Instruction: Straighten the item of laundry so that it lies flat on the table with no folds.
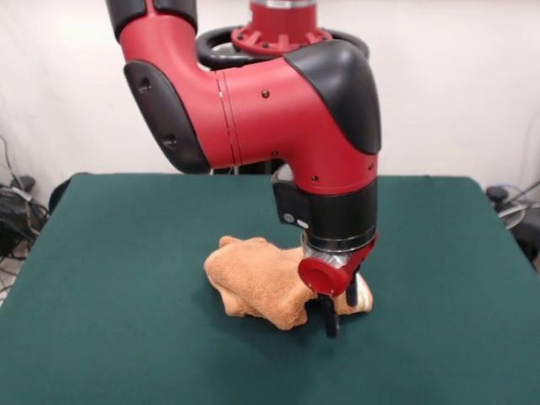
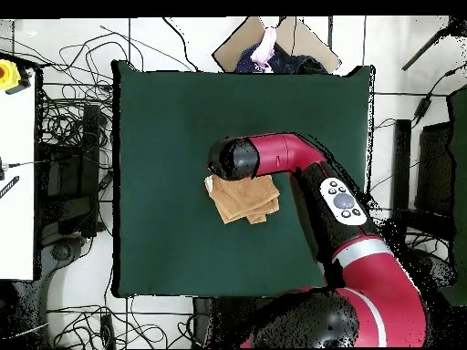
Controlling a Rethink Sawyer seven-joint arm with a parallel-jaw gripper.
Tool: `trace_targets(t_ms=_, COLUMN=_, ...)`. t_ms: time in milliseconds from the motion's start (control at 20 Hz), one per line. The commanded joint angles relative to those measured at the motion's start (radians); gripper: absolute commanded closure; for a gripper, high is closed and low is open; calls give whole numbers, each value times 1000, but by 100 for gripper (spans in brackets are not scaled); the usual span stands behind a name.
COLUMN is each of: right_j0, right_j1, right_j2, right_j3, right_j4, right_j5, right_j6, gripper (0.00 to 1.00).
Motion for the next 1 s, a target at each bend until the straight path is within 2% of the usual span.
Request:
trace_targets(t_ms=50, right_j0=17, right_j1=11, right_j2=-27, right_j3=69, right_j4=-34, right_j5=-72, right_j6=113, gripper=0)
trace_targets(t_ms=300, right_j0=-28, right_j1=9, right_j2=-4, right_j3=147, right_j4=33, right_j5=29, right_j6=82, gripper=0)
trace_targets(t_ms=550, right_j0=-77, right_j1=41, right_j2=21, right_j3=154, right_j4=64, right_j5=139, right_j6=-18, gripper=0)
trace_targets(t_ms=1000, right_j0=-100, right_j1=49, right_j2=49, right_j3=179, right_j4=66, right_j5=178, right_j6=-42, gripper=0)
